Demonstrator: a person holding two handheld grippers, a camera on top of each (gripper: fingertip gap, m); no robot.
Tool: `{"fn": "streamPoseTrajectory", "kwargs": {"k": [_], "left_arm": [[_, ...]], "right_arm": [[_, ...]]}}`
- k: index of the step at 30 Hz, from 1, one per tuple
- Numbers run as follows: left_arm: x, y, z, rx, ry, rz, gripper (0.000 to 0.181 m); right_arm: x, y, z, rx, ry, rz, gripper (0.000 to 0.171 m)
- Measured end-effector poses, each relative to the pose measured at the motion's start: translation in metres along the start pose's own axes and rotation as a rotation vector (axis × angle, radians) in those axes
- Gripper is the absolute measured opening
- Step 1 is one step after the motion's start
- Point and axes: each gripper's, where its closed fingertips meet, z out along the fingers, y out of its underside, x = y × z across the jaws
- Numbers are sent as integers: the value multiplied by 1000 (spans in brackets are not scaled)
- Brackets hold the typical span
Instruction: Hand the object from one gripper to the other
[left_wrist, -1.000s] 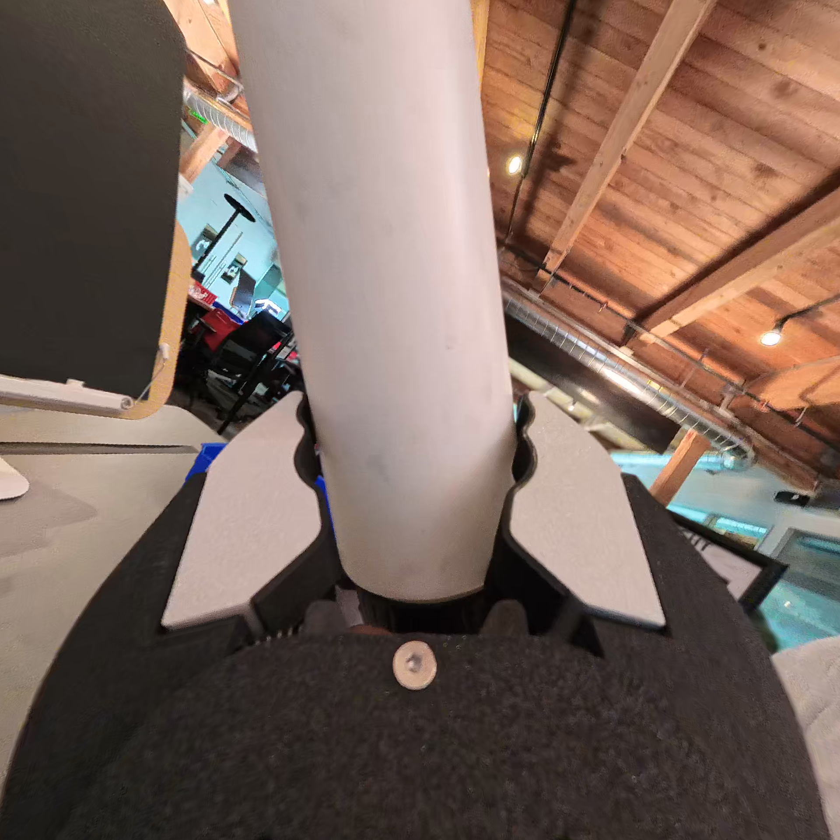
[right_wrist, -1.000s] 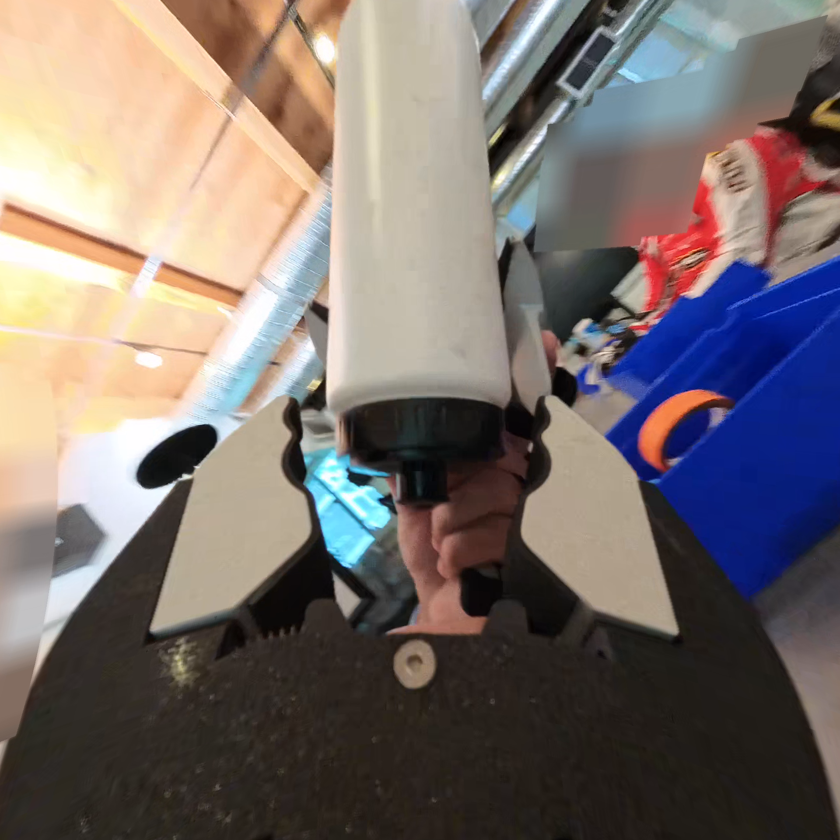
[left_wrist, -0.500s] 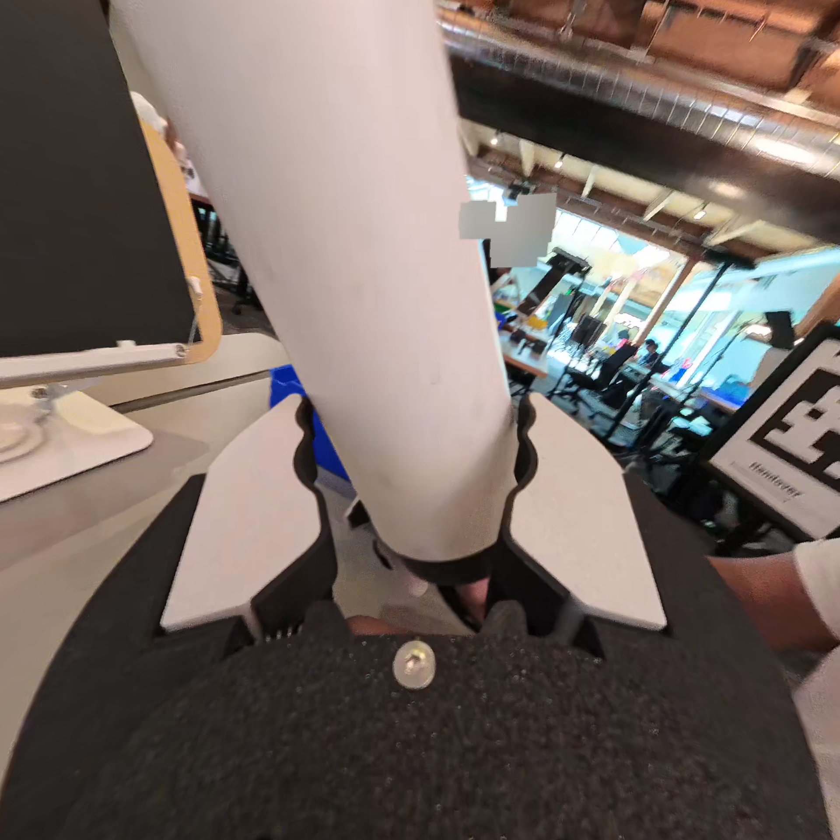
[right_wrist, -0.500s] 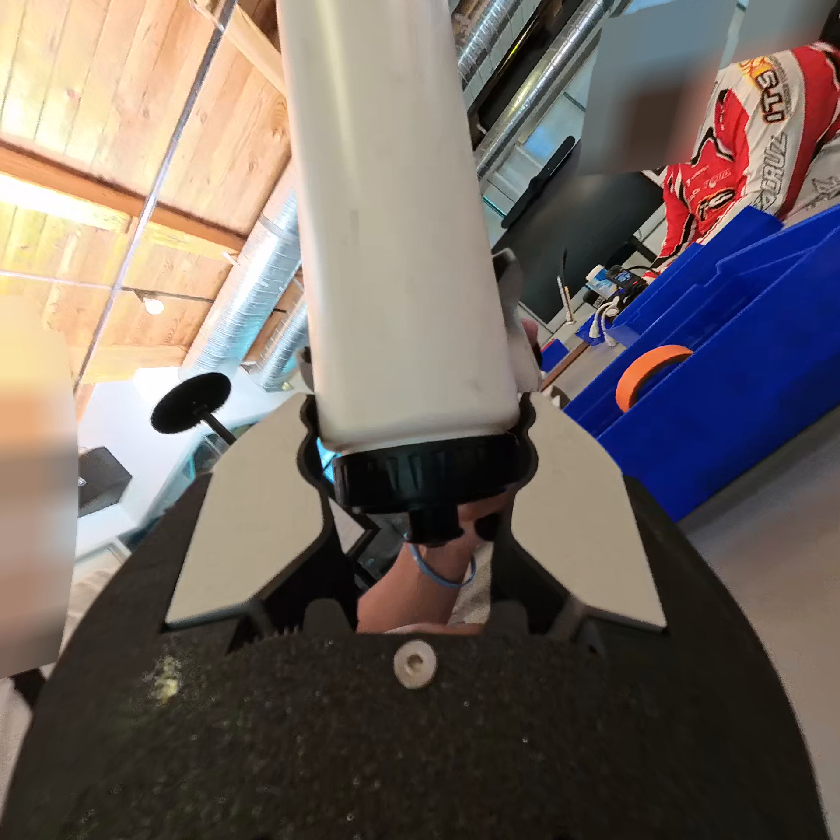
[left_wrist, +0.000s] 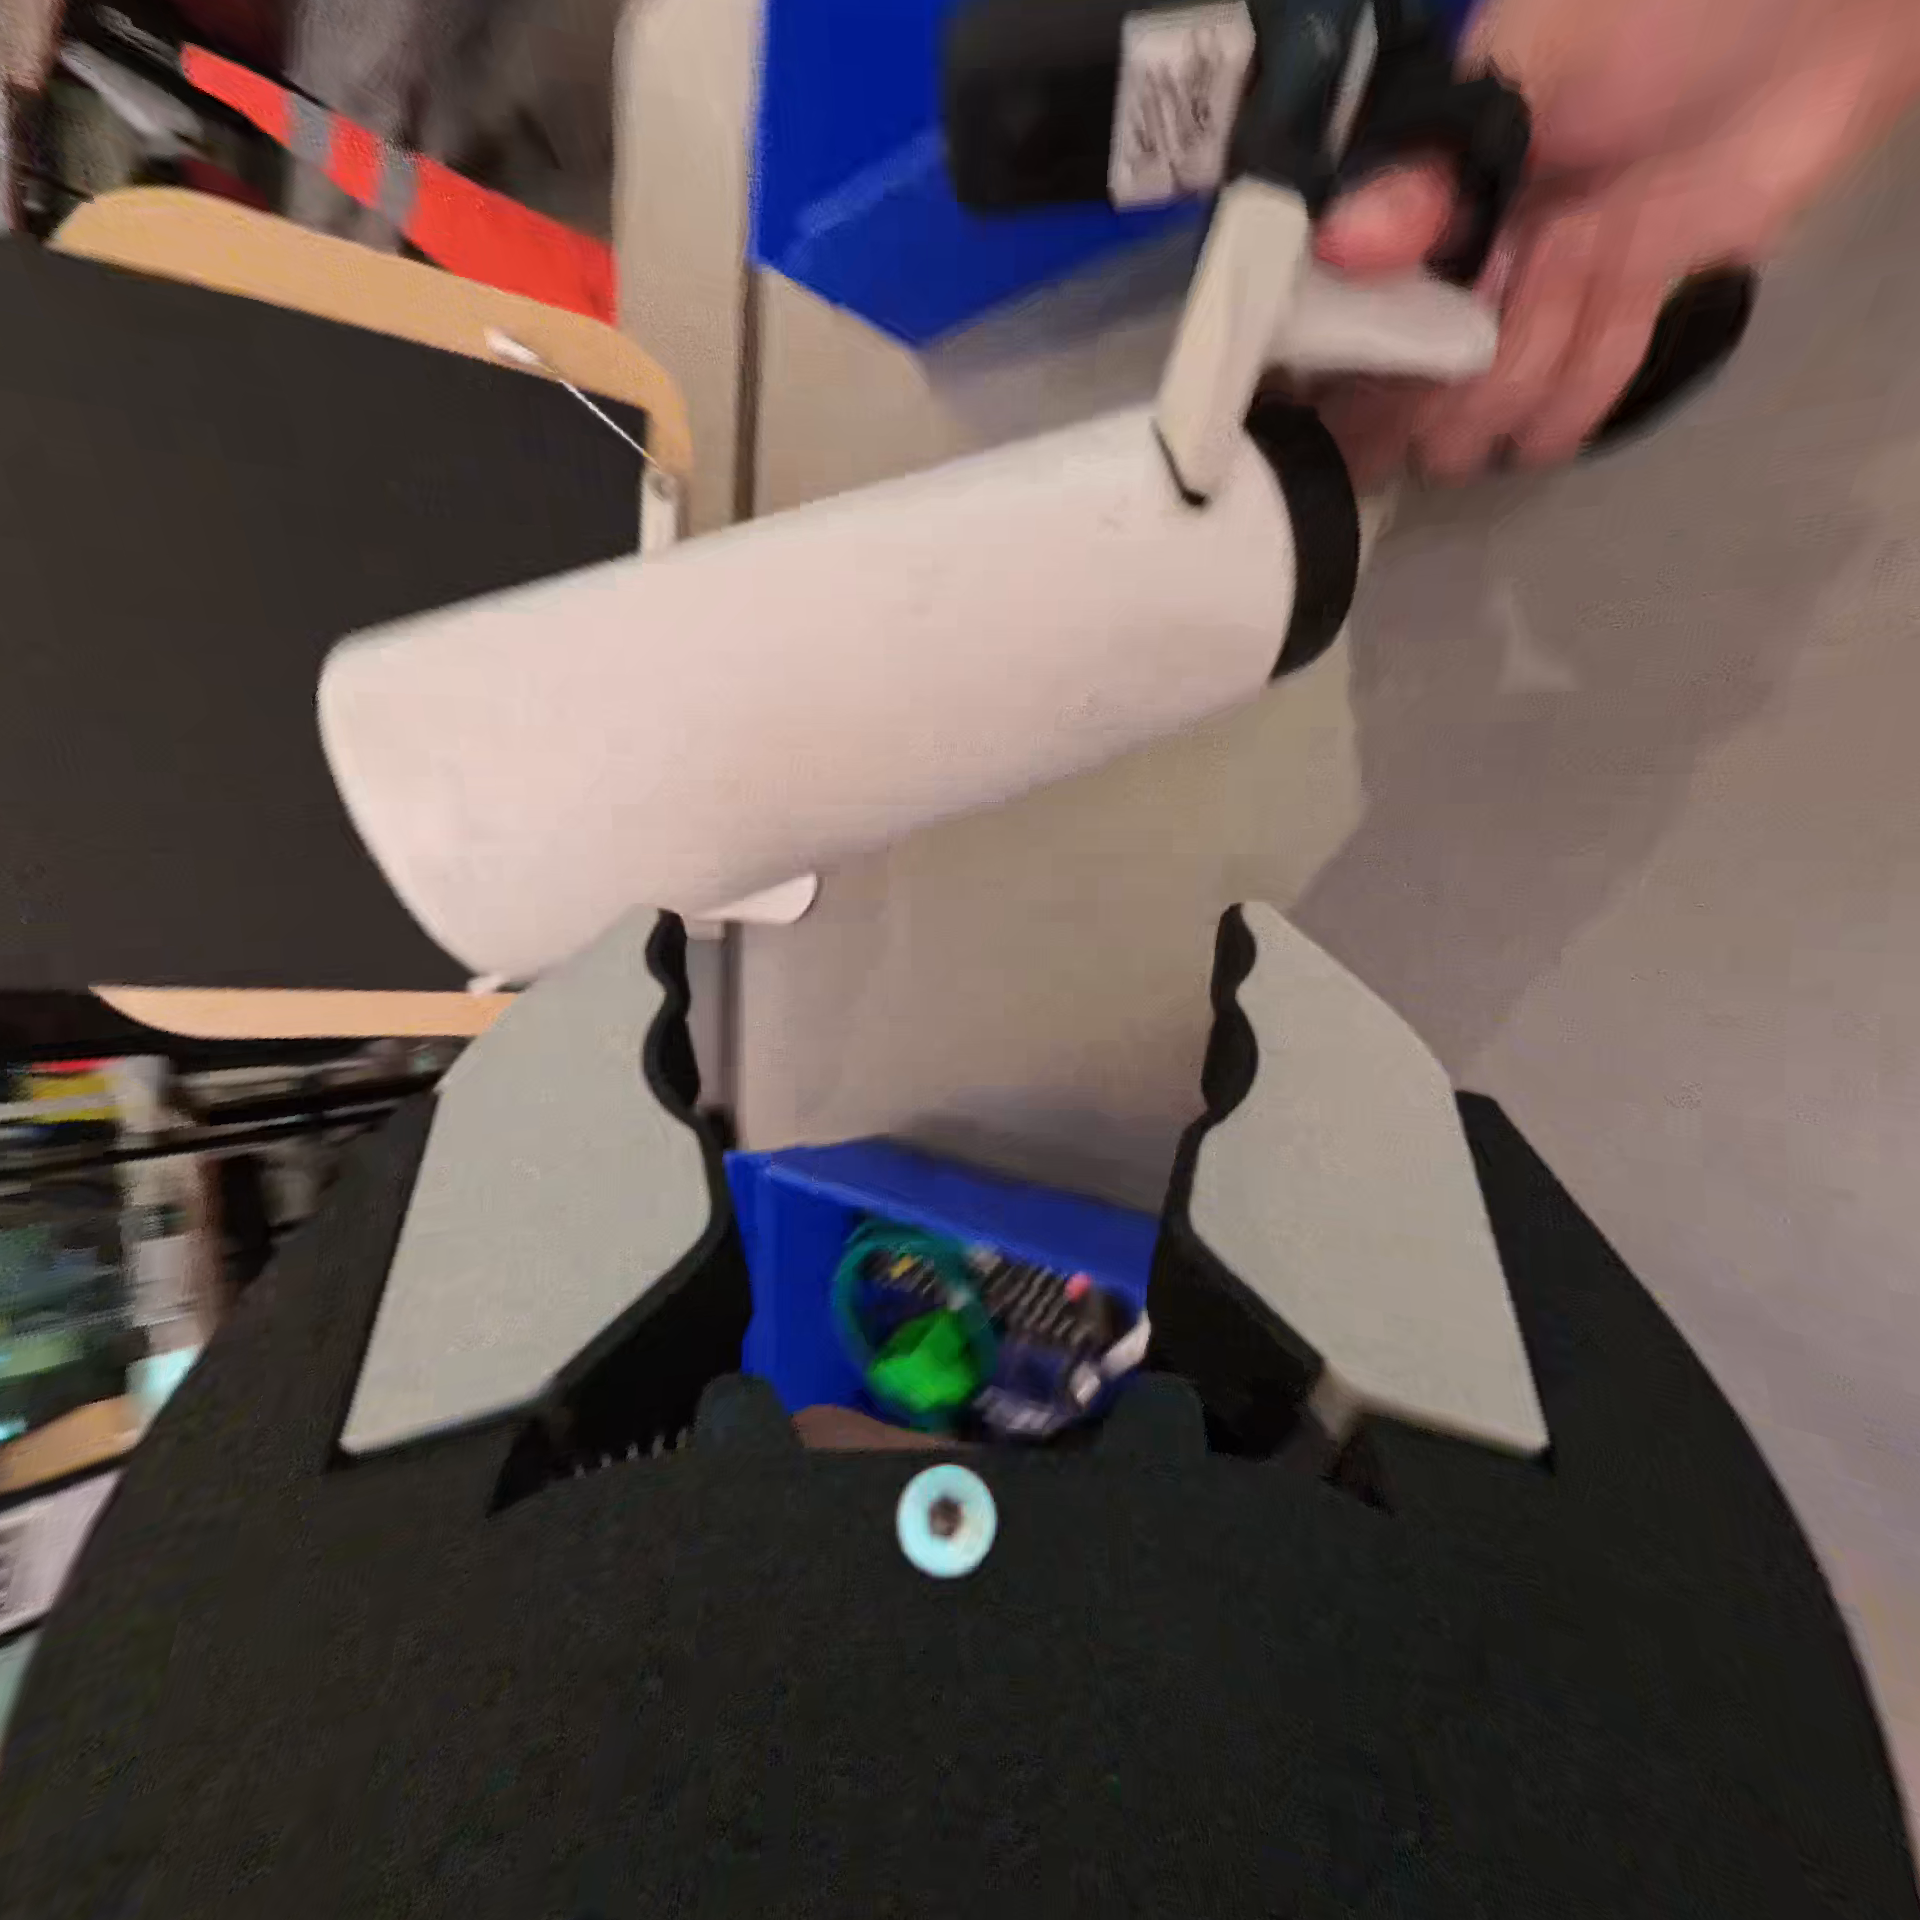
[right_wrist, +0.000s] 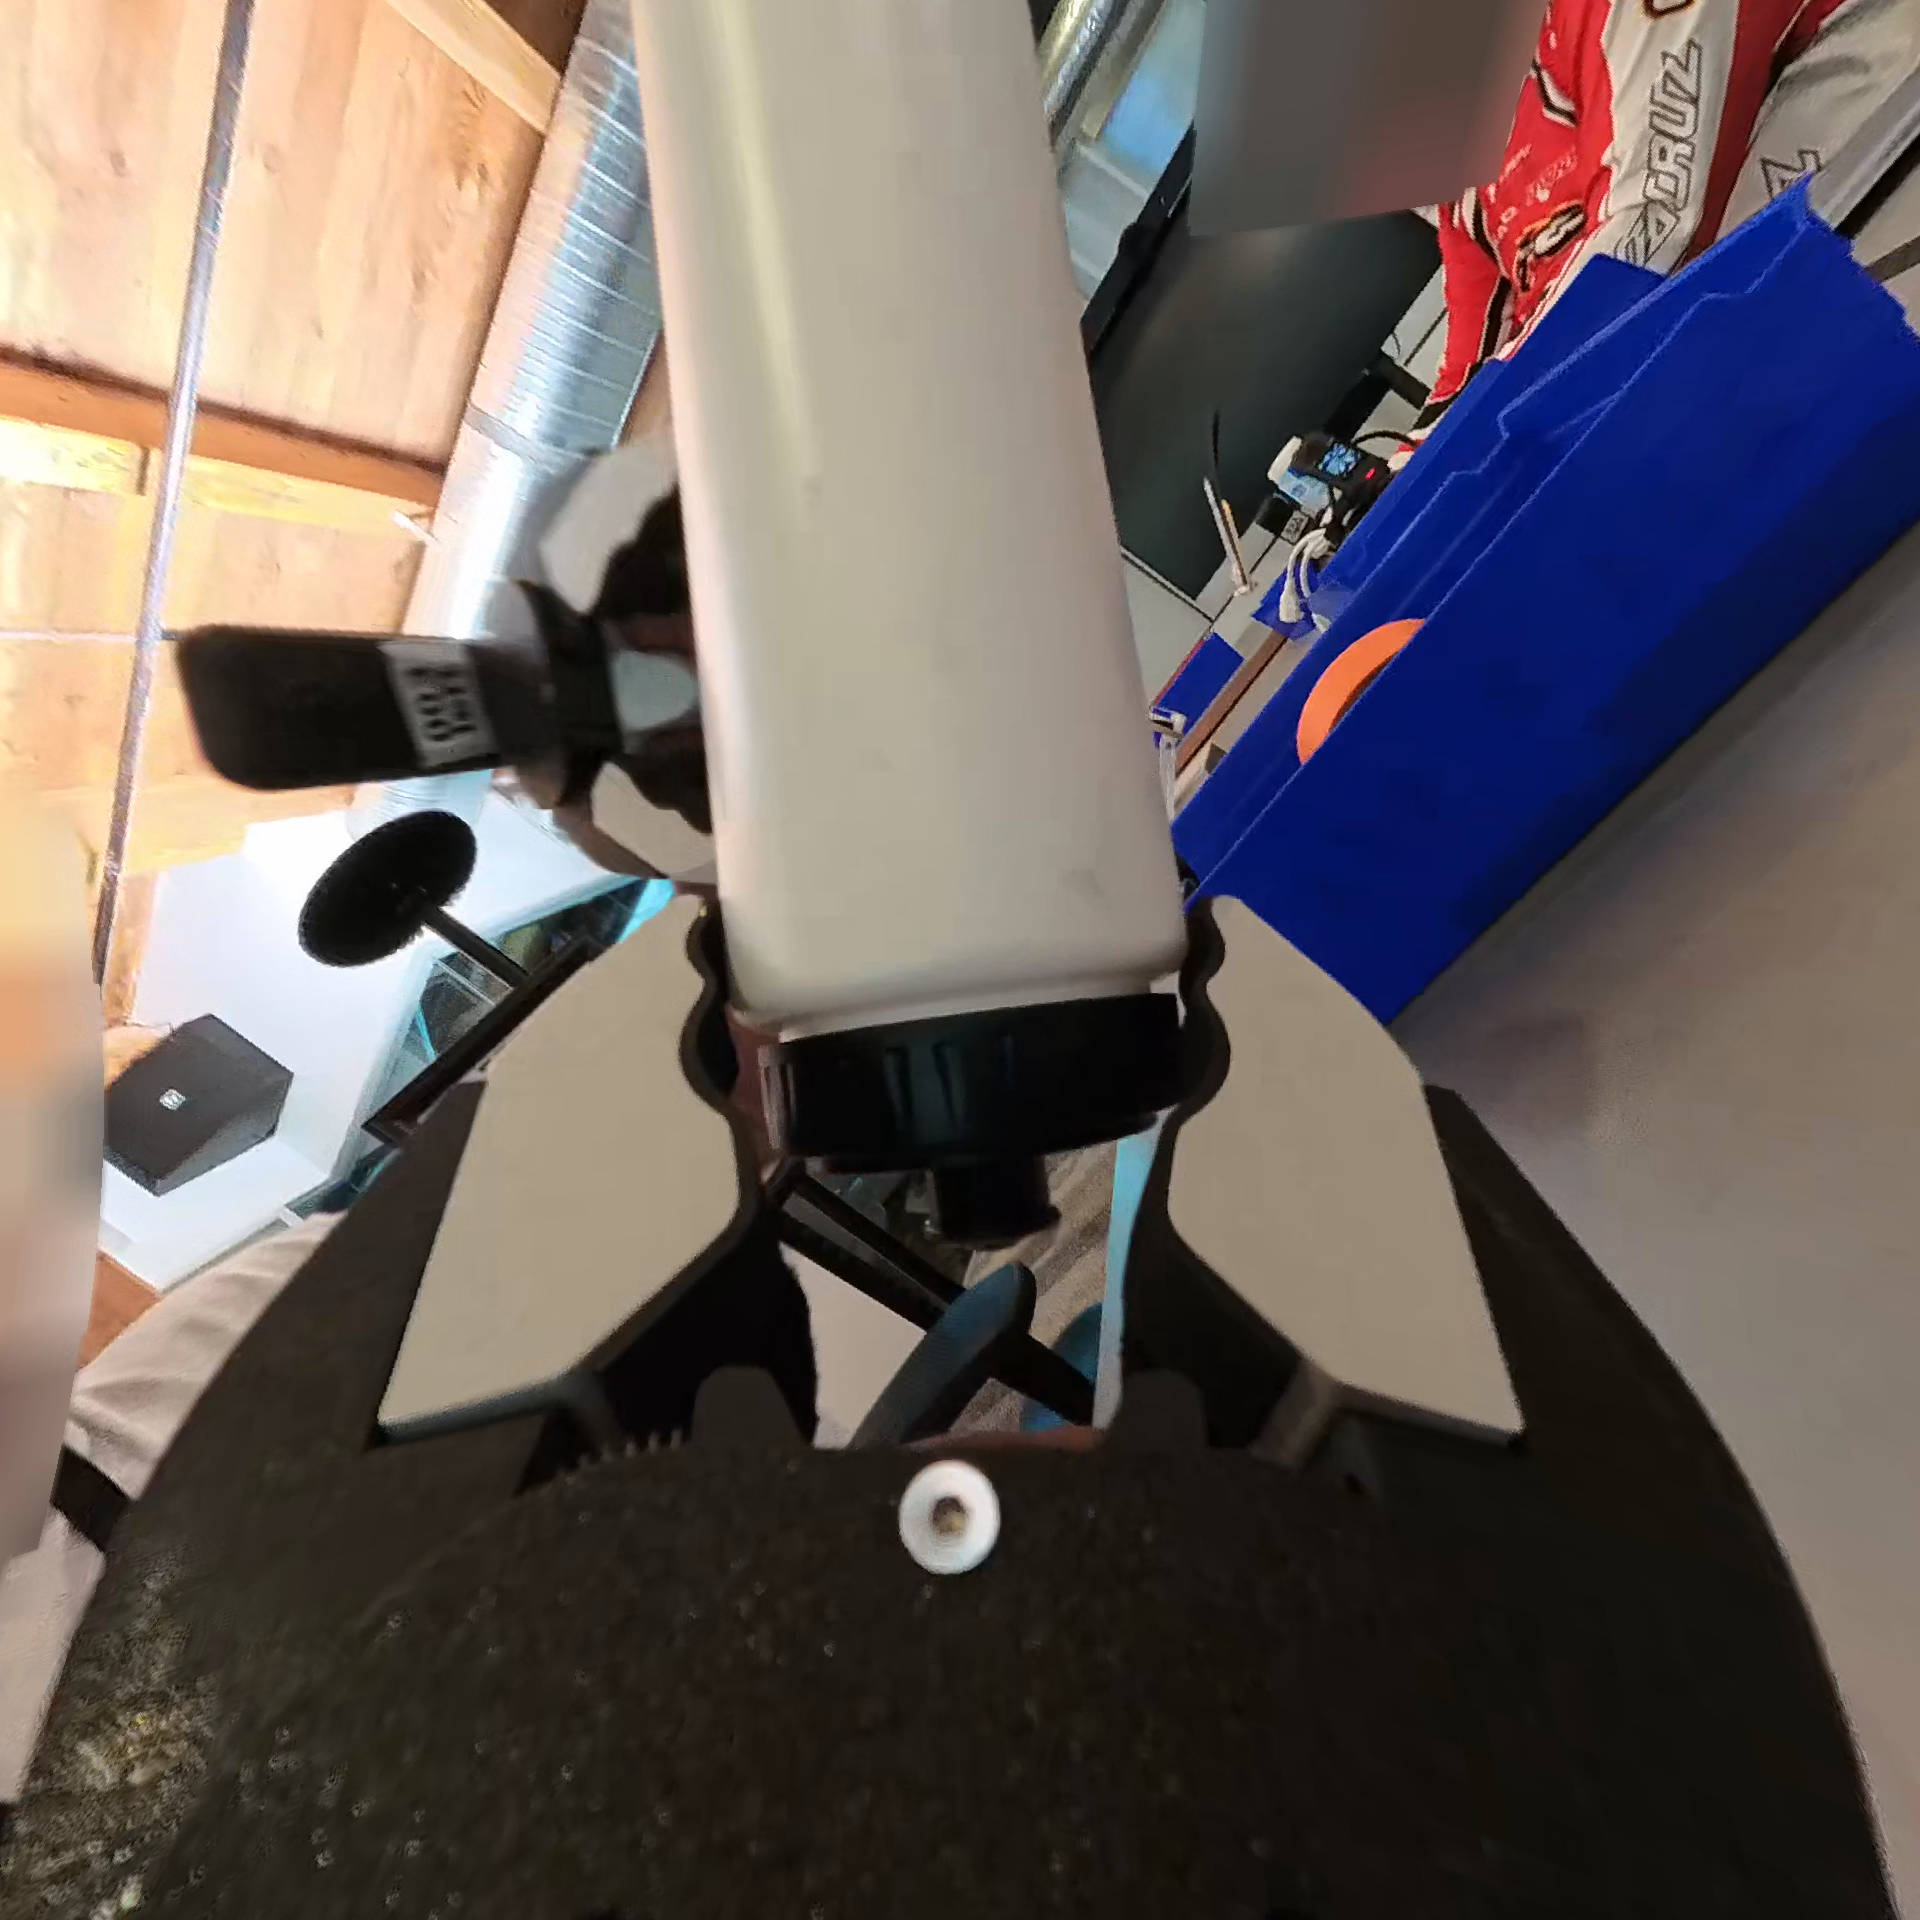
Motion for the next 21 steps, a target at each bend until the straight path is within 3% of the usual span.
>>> {"fn": "streamPoseTrajectory", "kwargs": {"k": [4,10,14,17,21], "left_arm": [[-8,1,10,-291,-38,428,101],[-22,5,39,-581,-47,869,111],[-11,14,61,-678,27,1001,110],[-5,18,72,-703,37,1103,97],[-9,17,80,-666,-16,1044,95]], "right_arm": [[1,5,1,-28,0,20,83],[6,17,3,-72,-12,64,83],[2,22,4,-117,-20,39,83],[4,29,4,-178,26,9,83],[9,18,-2,-137,66,-20,84]]}}
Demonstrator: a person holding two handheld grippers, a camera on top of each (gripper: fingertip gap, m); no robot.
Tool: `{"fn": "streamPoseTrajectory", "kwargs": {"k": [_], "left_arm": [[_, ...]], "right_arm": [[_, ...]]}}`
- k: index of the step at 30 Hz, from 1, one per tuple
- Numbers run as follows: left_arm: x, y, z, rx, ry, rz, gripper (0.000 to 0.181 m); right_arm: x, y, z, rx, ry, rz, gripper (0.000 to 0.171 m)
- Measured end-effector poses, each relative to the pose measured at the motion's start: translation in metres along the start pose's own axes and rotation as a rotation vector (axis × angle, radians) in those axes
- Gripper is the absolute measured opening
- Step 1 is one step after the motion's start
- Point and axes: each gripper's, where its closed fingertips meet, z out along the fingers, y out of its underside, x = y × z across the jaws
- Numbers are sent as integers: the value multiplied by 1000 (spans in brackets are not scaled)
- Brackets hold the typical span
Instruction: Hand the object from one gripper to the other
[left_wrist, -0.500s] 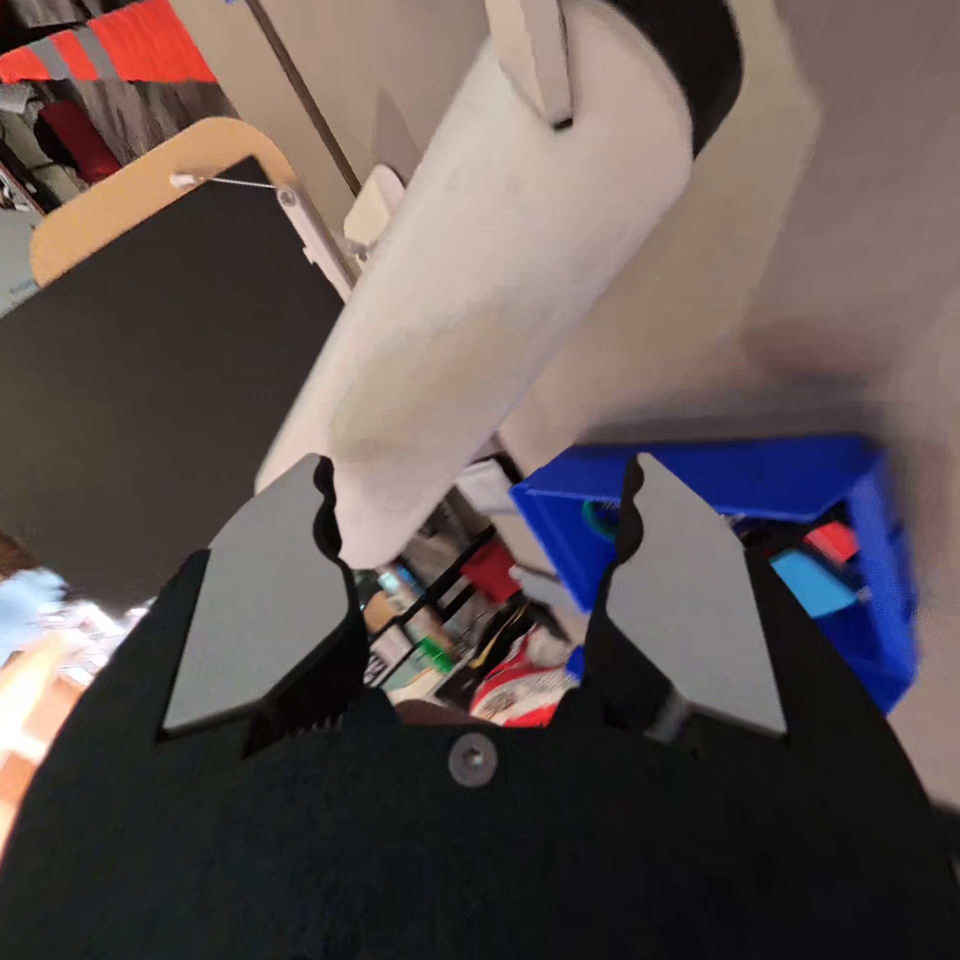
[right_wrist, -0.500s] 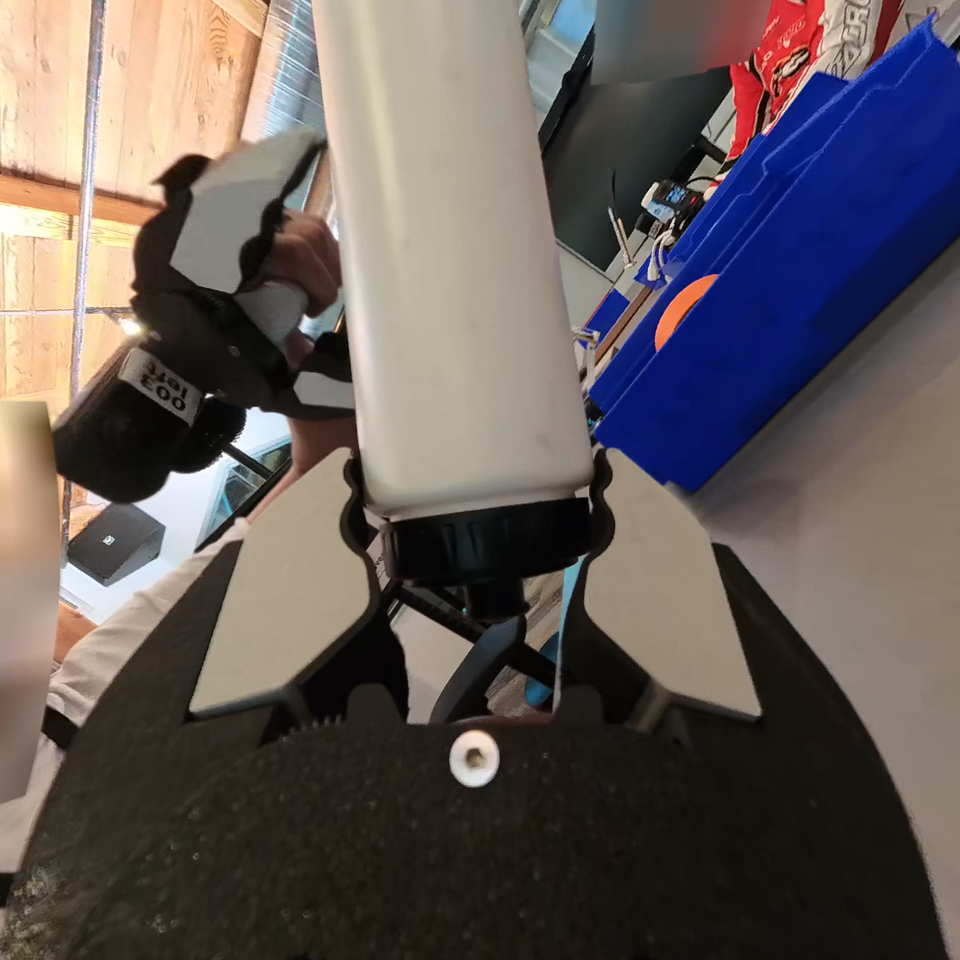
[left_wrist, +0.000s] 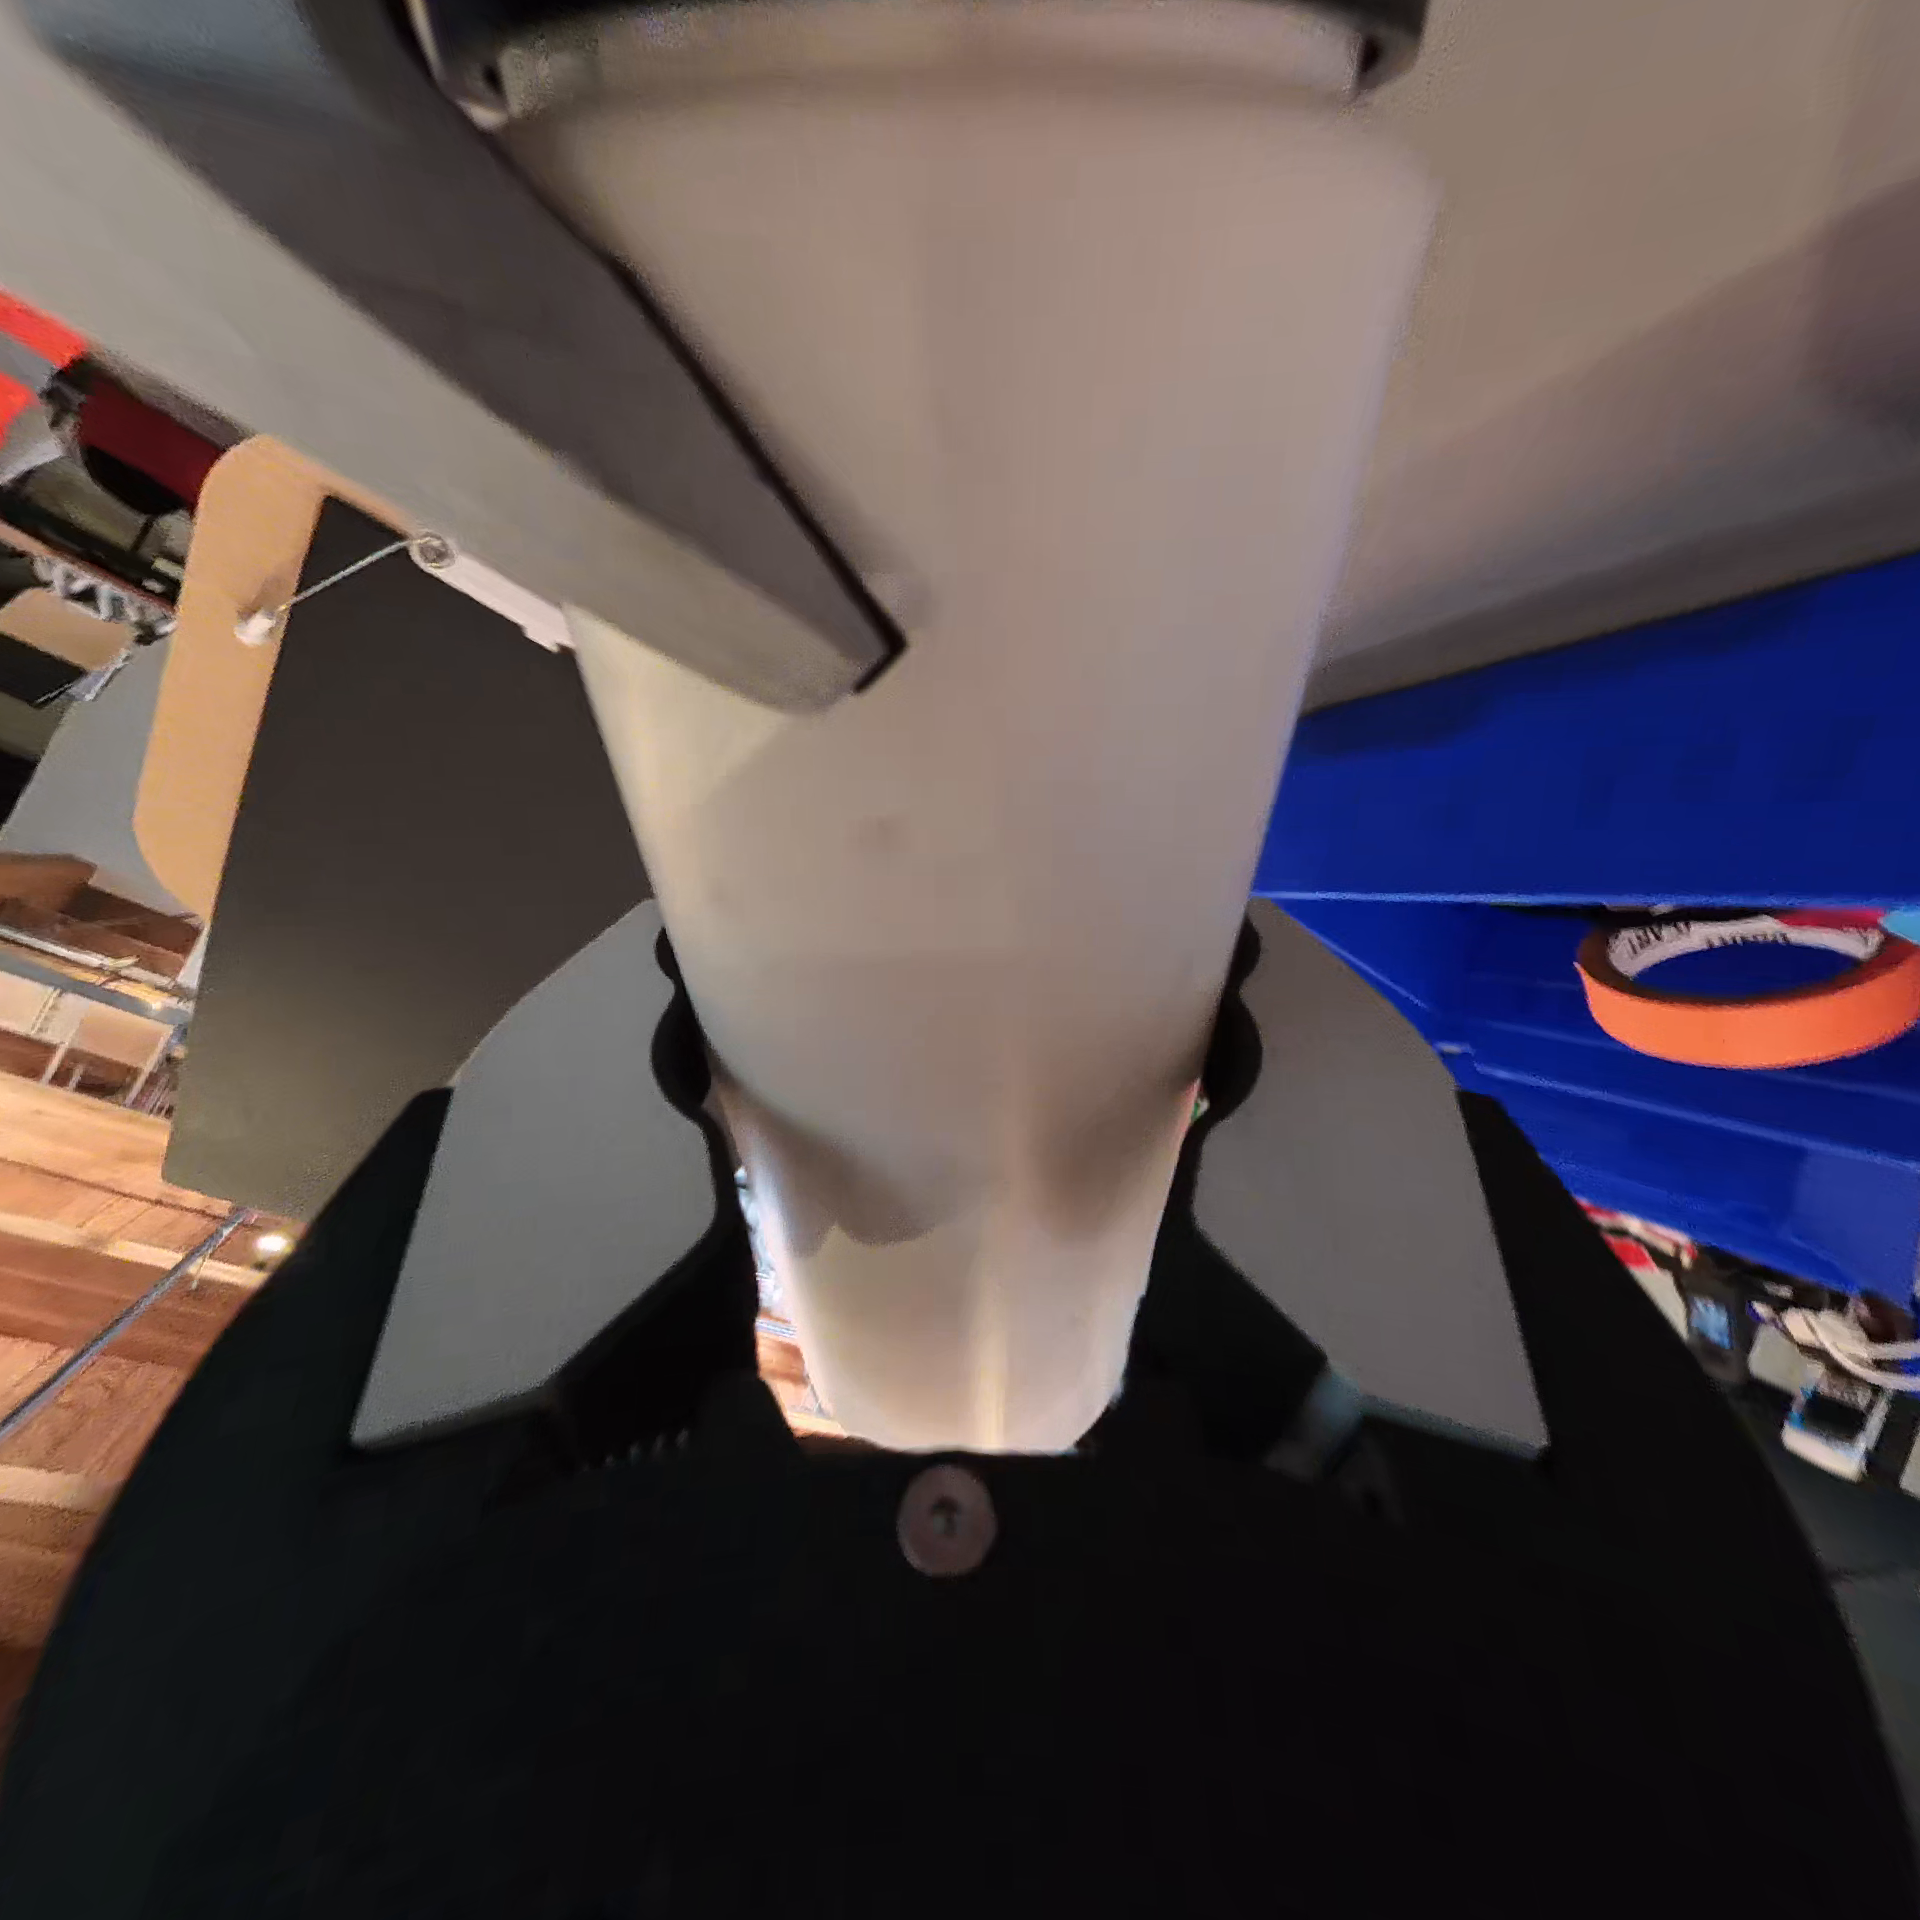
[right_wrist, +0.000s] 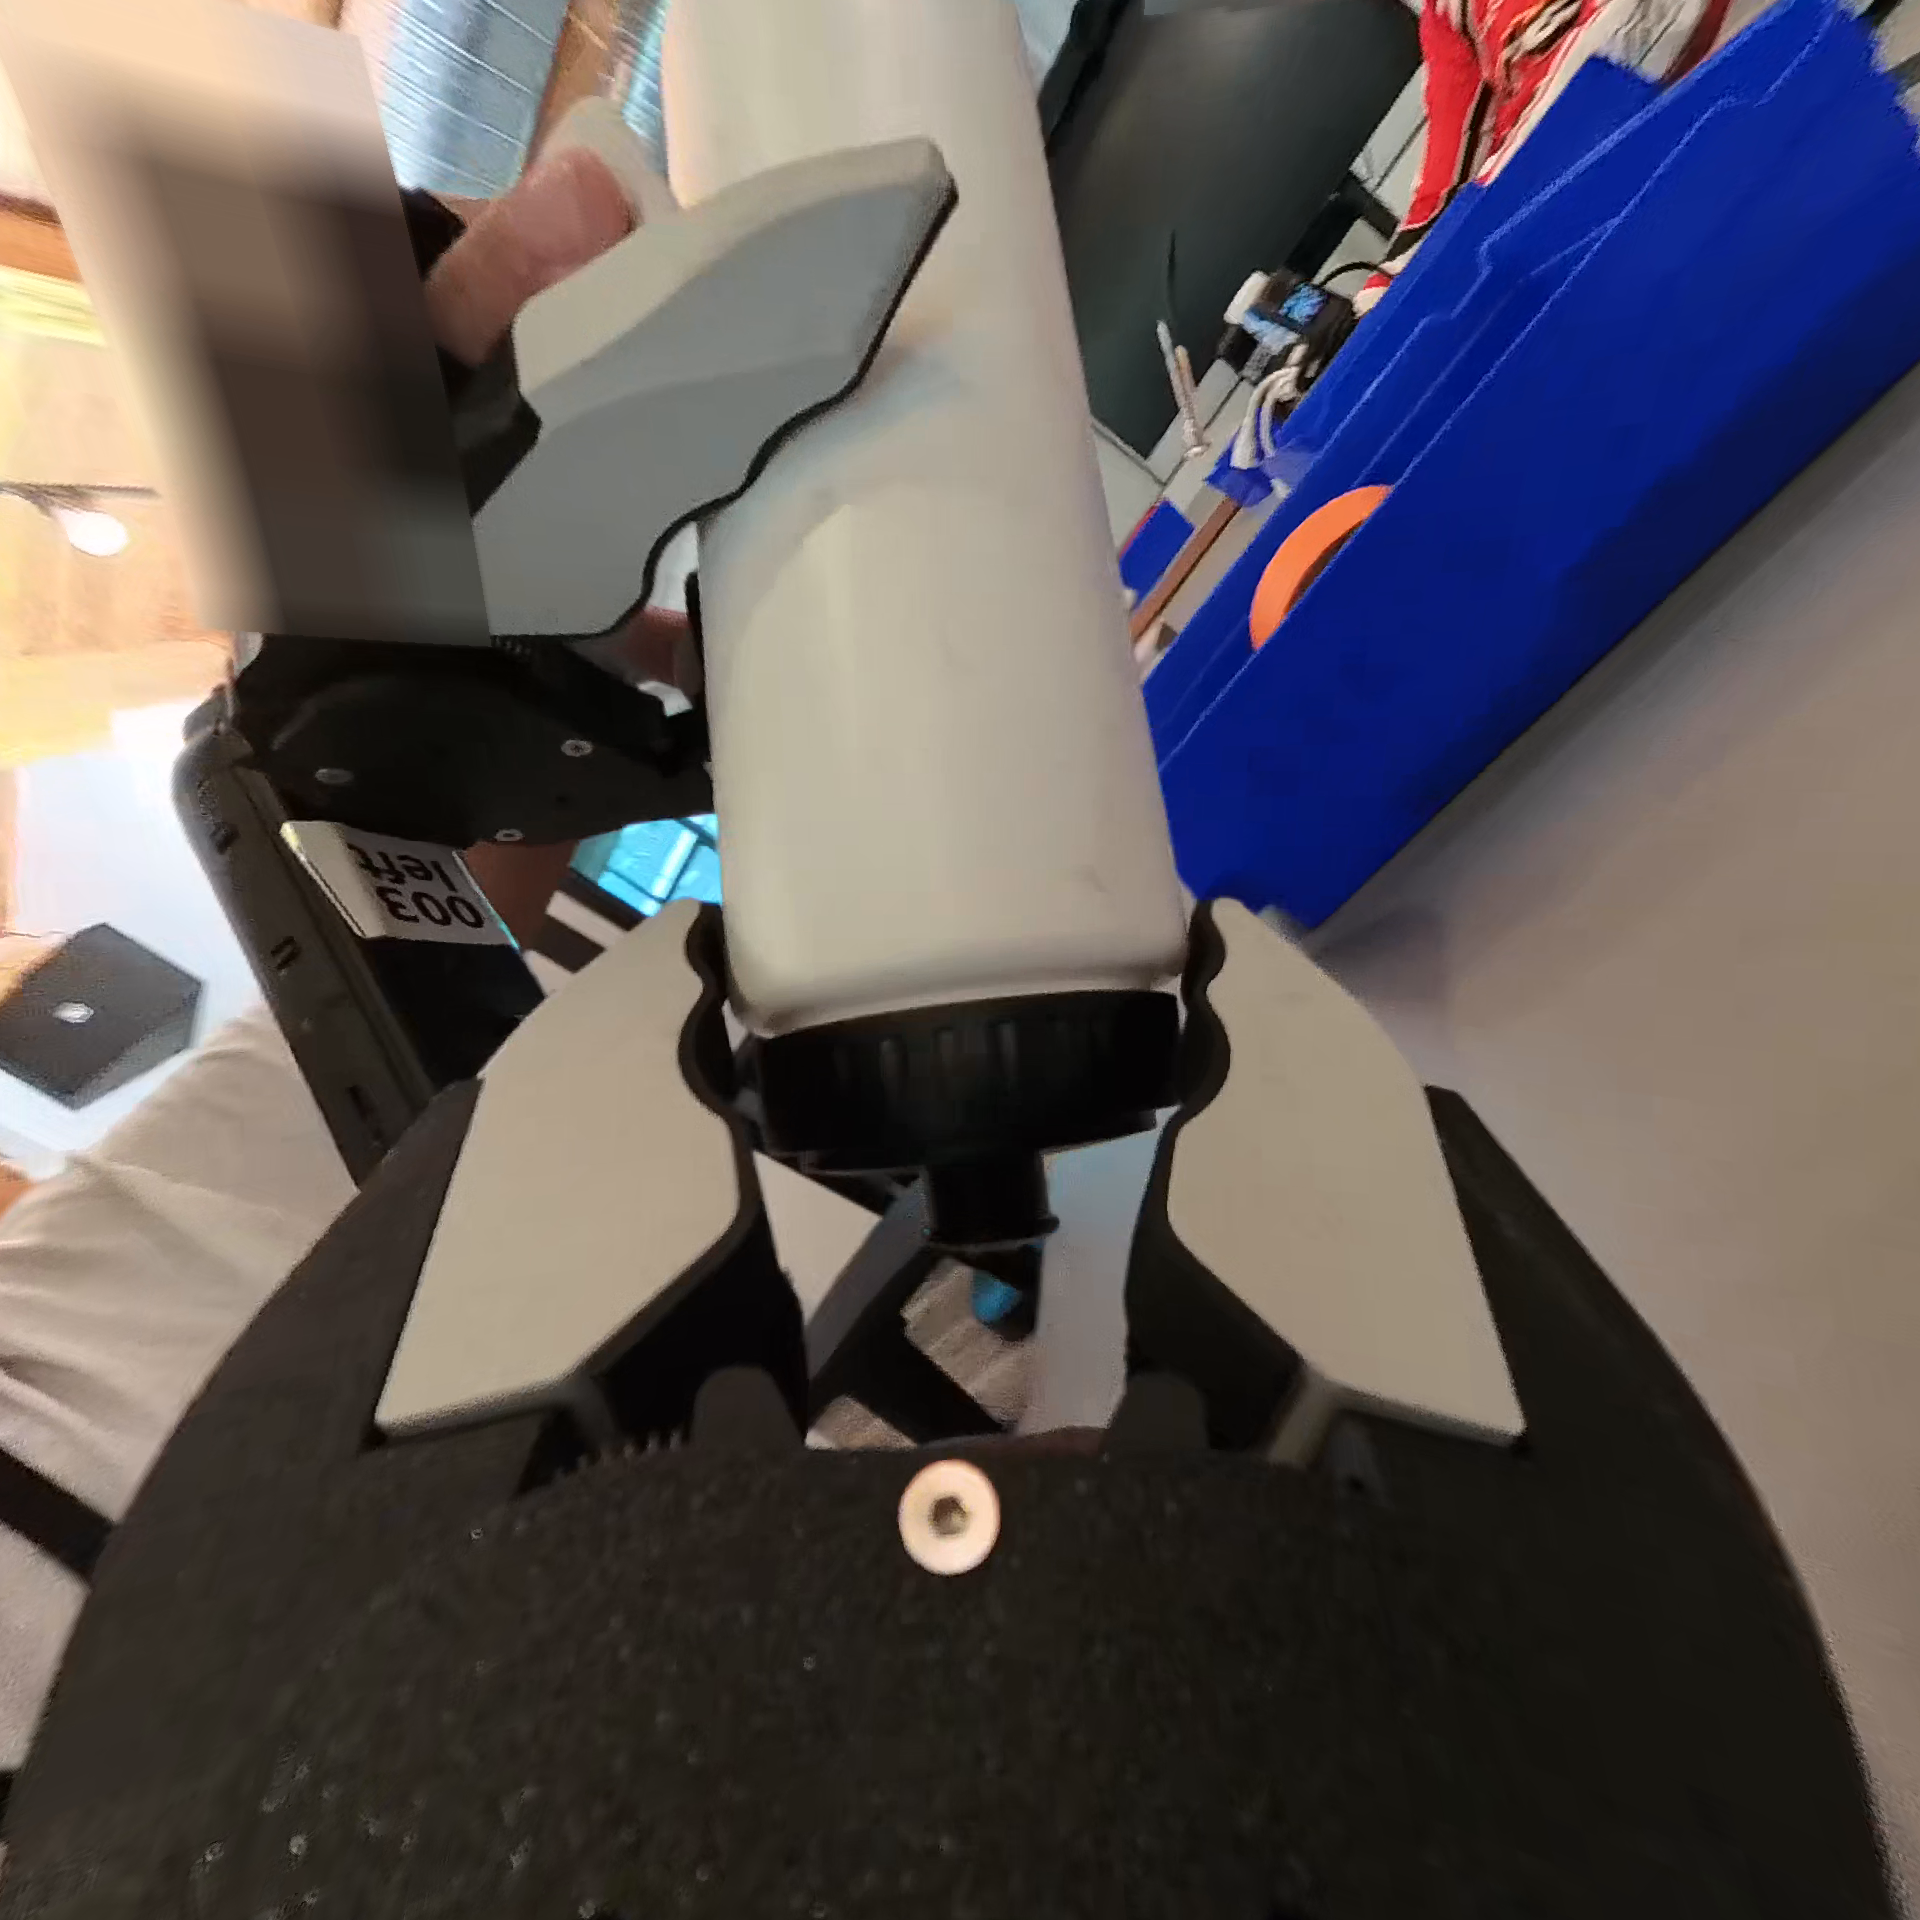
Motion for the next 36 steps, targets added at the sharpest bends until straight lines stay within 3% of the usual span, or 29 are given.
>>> {"fn": "streamPoseTrajectory", "kwargs": {"k": [6,11,15,17,20,24,30,36], "left_arm": [[-6,14,7,29,-165,-232,95],[22,47,26,95,-205,-735,94],[27,26,25,544,-129,-1292,94],[20,9,15,818,-71,-1455,94],[10,-9,6,1070,36,-1556,94],[-1,-31,-1,1270,135,-1596,94],[-10,-46,8,1247,138,-1618,93],[-16,-44,14,1173,50,-1693,87]], "right_arm": [[-6,-21,-19,73,62,-215,82],[-6,-54,-57,240,223,-489,85],[-1,-60,-52,272,178,-576,82],[4,-54,-31,200,129,-610,85],[2,-50,5,116,71,-679,91],[-4,-63,45,46,86,-799,98],[0,-63,58,-130,108,-851,95],[13,-70,39,-126,148,-791,93]]}}
